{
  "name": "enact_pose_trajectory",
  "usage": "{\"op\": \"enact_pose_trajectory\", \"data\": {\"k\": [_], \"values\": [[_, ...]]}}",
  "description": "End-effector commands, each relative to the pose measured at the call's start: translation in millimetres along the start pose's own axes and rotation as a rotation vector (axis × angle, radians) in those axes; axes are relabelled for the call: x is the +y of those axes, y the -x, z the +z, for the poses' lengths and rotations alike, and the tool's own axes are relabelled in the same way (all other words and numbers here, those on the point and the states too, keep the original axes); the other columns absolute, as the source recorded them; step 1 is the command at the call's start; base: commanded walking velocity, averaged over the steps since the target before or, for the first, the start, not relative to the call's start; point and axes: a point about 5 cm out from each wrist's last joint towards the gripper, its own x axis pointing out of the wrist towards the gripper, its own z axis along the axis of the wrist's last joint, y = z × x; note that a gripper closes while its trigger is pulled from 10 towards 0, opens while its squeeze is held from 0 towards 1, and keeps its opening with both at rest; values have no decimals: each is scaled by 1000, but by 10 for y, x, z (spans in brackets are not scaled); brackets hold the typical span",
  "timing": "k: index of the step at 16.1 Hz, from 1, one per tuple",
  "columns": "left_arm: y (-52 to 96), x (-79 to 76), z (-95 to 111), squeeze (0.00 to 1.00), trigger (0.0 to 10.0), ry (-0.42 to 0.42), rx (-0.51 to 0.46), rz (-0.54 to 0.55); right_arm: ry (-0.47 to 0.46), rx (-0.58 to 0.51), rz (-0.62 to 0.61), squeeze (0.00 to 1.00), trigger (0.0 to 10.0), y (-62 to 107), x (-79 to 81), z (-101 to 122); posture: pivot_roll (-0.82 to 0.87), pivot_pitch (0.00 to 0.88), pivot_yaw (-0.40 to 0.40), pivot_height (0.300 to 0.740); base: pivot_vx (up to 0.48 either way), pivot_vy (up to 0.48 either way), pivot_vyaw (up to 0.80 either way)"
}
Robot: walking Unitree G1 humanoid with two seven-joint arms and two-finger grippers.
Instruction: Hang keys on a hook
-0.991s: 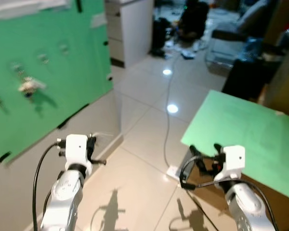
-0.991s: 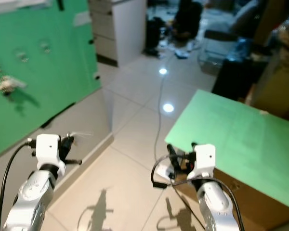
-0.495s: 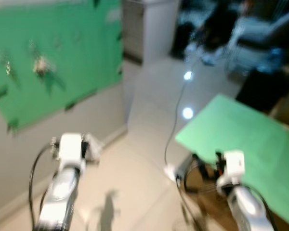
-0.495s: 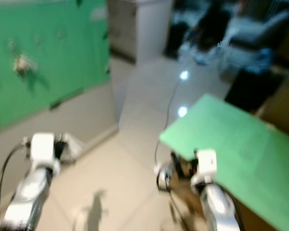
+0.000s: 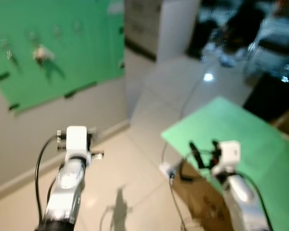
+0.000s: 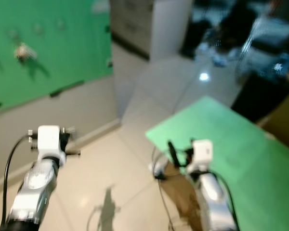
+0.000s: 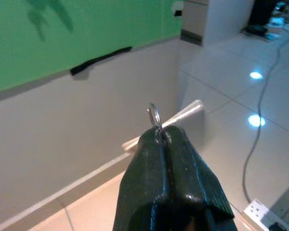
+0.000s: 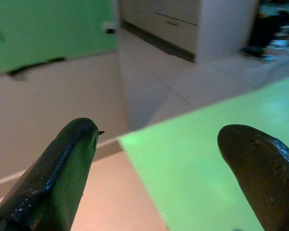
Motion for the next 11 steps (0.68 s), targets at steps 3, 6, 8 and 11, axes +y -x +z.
{"op": "enact_pose_trajectory", "data": {"k": [3,6,8,11], "values": [[61,-112,282,0,10000,23,-149,-57,-46,-96,-44,0,10000,-54,-29,245,2,0,-1,740,0,0,267],[47,-163,400,0,10000,45,-180,-59,0,-105,18,0,10000,-109,113,375,6,0,-16,740,151,0,400],[34,-204,420,0,10000,72,-155,-50,43,-105,38,0,10000,-118,159,429,2,0,-14,740,469,0,200],[0,-239,430,0,10000,97,-132,-49,66,-88,54,0,10000,-108,184,457,-11,0,-12,740,470,0,400]]}}
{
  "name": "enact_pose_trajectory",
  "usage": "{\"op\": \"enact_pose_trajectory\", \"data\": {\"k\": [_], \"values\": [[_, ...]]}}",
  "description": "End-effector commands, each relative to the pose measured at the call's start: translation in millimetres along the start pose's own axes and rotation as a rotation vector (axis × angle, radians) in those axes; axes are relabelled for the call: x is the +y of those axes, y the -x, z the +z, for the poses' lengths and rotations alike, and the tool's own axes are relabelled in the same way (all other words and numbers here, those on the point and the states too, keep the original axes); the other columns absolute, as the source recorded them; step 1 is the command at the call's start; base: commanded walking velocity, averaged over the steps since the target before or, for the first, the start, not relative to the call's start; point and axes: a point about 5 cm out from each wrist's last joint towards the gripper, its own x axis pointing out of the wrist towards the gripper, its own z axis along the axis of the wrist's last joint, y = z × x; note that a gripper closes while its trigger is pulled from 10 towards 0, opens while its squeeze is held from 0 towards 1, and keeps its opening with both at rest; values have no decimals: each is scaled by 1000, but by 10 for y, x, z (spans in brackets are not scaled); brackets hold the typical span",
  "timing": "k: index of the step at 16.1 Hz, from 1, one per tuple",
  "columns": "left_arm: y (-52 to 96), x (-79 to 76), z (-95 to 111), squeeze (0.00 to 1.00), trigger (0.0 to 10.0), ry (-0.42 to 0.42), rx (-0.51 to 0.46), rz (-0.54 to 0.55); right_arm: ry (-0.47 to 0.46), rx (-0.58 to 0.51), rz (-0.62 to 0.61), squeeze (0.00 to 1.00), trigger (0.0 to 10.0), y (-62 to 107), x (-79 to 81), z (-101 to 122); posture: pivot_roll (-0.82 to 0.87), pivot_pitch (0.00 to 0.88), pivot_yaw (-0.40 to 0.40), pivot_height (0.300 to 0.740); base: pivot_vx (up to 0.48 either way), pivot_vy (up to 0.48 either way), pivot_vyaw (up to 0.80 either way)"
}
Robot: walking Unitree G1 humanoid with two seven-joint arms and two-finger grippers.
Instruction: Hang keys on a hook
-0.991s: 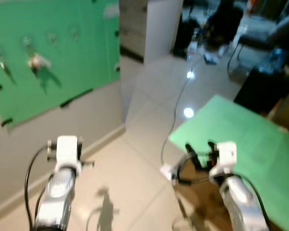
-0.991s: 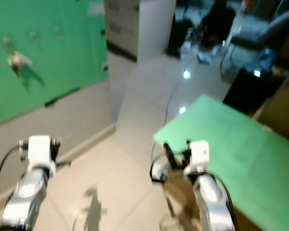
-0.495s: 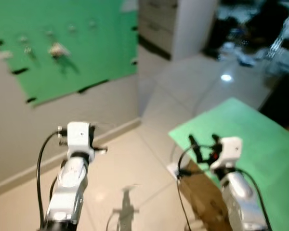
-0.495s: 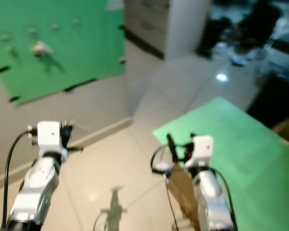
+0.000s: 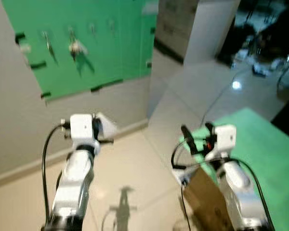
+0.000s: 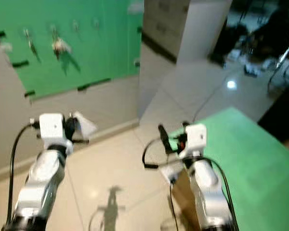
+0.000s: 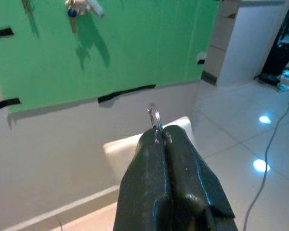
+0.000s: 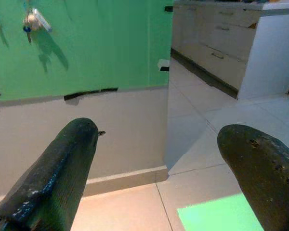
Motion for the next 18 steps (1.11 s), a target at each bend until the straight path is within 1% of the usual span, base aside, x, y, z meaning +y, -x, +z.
{"op": "enact_pose_trajectory", "data": {"k": [1,2,3,4,6,7,9,12,14,18], "values": [[3,19,20,0,10000,2,1,10,14,19,4,0,10000,17,-1,4,-9,0,-21,740,469,0,400],[39,59,-8,0,10000,-8,10,13,16,27,6,0,10000,35,-8,-6,-8,0,-25,740,469,0,400],[76,89,-69,0,10000,3,35,28,15,38,12,0,10000,58,-15,-20,-3,0,-37,740,469,0,400],[90,80,-113,0,10000,23,55,36,15,46,14,0,10000,66,-22,-28,-2,0,-39,740,480,0,400],[67,-13,-85,0,10000,11,45,3,-10,55,-55,0,10000,34,-104,-24,7,0,-40,740,480,0,200],[59,-11,-83,0,10000,1,49,0,-12,54,-50,0,10000,14,-115,-17,9,0,-39,740,480,0,0],[37,20,-96,0,10000,-11,60,5,10,31,-22,0,10000,-9,-83,21,10,0,-28,740,480,0,763],[-9,-7,-83,0,10000,-25,53,-9,11,31,-12,0,10000,-13,-39,2,2,0,-21,740,480,0,638],[-33,-20,-83,0,10000,-25,54,-15,0,34,-43,0,10000,-8,-68,-17,-2,0,-19,740,480,0,559],[-57,-36,-88,0,10000,-21,52,-20,4,50,-42,0,10000,-28,-85,-42,-4,0,-17,740,480,0,0]]}}
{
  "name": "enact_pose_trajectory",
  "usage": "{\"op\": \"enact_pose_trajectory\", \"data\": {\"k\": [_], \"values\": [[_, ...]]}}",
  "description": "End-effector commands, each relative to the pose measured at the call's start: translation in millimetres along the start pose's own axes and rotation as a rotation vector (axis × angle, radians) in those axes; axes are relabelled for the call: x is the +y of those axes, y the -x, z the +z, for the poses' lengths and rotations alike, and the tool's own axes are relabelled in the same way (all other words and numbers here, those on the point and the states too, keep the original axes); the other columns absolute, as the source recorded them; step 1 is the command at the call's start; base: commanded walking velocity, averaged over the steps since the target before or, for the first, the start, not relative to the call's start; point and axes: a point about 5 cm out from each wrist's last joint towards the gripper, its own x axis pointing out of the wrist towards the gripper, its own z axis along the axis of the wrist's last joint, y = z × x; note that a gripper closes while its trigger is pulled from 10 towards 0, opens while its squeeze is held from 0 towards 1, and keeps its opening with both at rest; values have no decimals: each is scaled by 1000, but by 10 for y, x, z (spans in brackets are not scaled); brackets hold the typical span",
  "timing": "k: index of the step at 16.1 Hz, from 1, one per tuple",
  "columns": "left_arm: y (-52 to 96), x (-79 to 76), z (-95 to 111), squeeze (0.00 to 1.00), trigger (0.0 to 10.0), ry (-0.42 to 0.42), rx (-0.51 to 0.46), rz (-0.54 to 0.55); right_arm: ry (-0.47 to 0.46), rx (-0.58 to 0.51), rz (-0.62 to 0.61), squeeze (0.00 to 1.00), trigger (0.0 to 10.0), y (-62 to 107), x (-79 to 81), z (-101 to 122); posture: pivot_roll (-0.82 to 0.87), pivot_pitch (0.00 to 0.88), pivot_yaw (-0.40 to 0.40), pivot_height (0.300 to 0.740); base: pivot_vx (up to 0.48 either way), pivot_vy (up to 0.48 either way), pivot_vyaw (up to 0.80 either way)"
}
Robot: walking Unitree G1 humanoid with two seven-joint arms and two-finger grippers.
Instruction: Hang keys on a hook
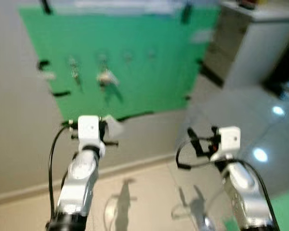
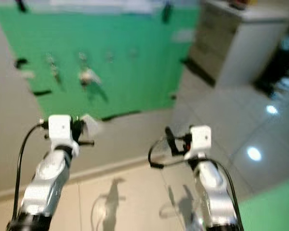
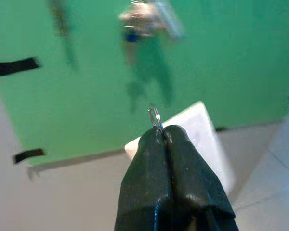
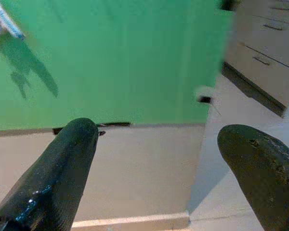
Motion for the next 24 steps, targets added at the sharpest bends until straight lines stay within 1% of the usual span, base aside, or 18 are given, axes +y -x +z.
{"op": "enact_pose_trajectory", "data": {"k": [1,4,7,8,9,10,11,13,14,16,18,19,22,24], "values": [[-2,49,-20,0,10000,-10,7,14,4,-28,27,0,10000,-44,58,52,-2,0,-18,740,480,0,700],[-25,33,-26,0,10000,-40,11,5,-7,-35,22,0,10000,-53,61,44,-3,0,-20,740,427,0,613],[-71,1,5,0,10000,-80,-2,-26,-14,-25,22,0,10000,-40,59,12,-5,0,-19,740,414,-160,0],[-72,-1,6,0,10000,-81,-2,-29,-14,-26,23,0,10000,-37,63,10,-8,0,-15,740,412,-240,0],[-75,-18,3,0,10000,-100,-2,-47,-13,-26,25,0,10000,-30,74,1,-11,0,-12,740,379,-289,0],[-73,-58,2,0,10000,-118,-3,-79,-13,-25,27,0,10000,-19,82,-11,-12,0,-12,740,0,0,0],[-73,-66,-5,0,10000,-142,3,-79,-14,-24,27,0,10000,-12,84,-15,-15,0,-9,740,0,0,0],[-57,-155,30,0,10000,-140,-26,-126,-14,-18,29,0,10000,20,80,-40,-22,0,-7,740,0,0,0],[-51,-170,37,0,10000,-137,-33,-133,-14,-18,29,0,10000,24,79,-42,-22,0,-7,740,0,0,0],[-33,-195,44,0,10000,-106,-45,-148,-14,-16,28,0,10000,42,73,-54,-25,0,-4,740,0,-471,0],[-31,-177,62,0,10000,-107,-54,-139,-15,-15,29,0,10000,52,78,-61,-25,0,-3,740,0,-469,0],[-11,-142,71,0,10000,-101,-60,-129,-16,-16,27,0,10000,74,75,-65,-23,0,-4,740,0,-469,0],[163,-22,-17,0,10000,-98,-30,-114,-10,-6,28,0,10000,169,75,-106,-25,0,-2,740,0,-456,0],[207,9,-33,0,10000,-71,-24,-94,-9,4,36,0,10000,181,76,-125,-19,0,-5,740,0,-225,0]]}}
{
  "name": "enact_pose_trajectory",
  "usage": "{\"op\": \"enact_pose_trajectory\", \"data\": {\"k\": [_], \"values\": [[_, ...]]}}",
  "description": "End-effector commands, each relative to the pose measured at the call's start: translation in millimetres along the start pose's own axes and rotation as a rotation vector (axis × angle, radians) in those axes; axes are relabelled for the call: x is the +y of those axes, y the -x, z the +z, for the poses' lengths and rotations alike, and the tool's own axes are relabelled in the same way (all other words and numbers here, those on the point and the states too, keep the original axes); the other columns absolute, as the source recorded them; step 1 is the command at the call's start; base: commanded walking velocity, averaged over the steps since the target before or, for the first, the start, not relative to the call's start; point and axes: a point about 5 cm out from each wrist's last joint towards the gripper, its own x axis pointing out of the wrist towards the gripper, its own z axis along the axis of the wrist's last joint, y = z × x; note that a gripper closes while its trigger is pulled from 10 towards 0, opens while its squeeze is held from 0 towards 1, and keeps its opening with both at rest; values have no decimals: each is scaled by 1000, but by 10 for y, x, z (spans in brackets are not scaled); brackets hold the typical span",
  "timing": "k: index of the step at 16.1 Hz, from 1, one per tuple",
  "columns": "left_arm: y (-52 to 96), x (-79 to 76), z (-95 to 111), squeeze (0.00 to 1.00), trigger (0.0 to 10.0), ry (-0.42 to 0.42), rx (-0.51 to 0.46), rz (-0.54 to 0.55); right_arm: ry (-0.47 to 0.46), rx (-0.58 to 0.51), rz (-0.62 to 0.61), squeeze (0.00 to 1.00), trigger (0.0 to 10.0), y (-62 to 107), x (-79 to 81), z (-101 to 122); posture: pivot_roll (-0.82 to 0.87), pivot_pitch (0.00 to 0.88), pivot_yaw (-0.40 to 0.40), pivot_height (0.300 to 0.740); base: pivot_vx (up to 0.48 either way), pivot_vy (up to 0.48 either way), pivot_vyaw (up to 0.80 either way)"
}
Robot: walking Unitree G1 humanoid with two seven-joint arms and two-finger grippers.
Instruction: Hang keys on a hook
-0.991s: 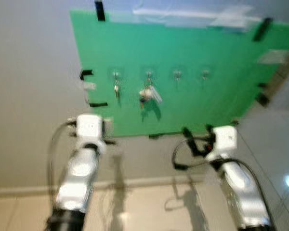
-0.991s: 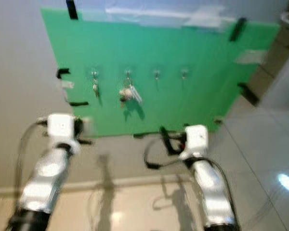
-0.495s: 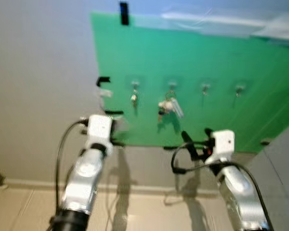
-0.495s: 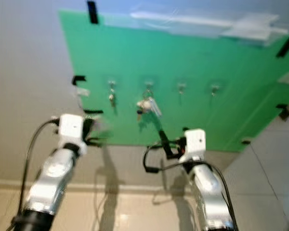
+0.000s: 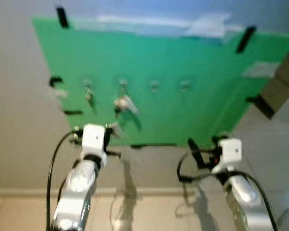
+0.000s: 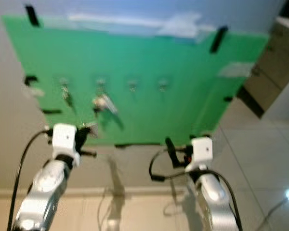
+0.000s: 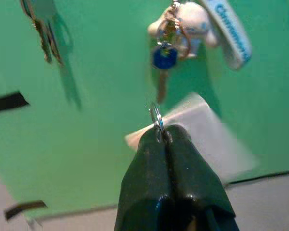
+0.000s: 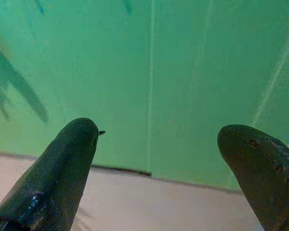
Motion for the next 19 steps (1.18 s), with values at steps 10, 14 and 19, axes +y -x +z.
{"op": "enact_pose_trajectory", "data": {"k": [10,14,19], "values": [[474,252,-90,0,10000,-4,85,-59,43,-31,-18,0,10000,394,-46,177,-1,0,-24,740,0,0,0],[470,86,97,0,10000,-26,-54,-101,69,-21,-64,0,10000,605,-118,67,-3,0,-41,740,0,0,0],[487,59,608,0,10000,-116,-211,-153,138,-48,-152,0,10000,1120,-32,85,-15,0,-50,740,92,0,0]]}}
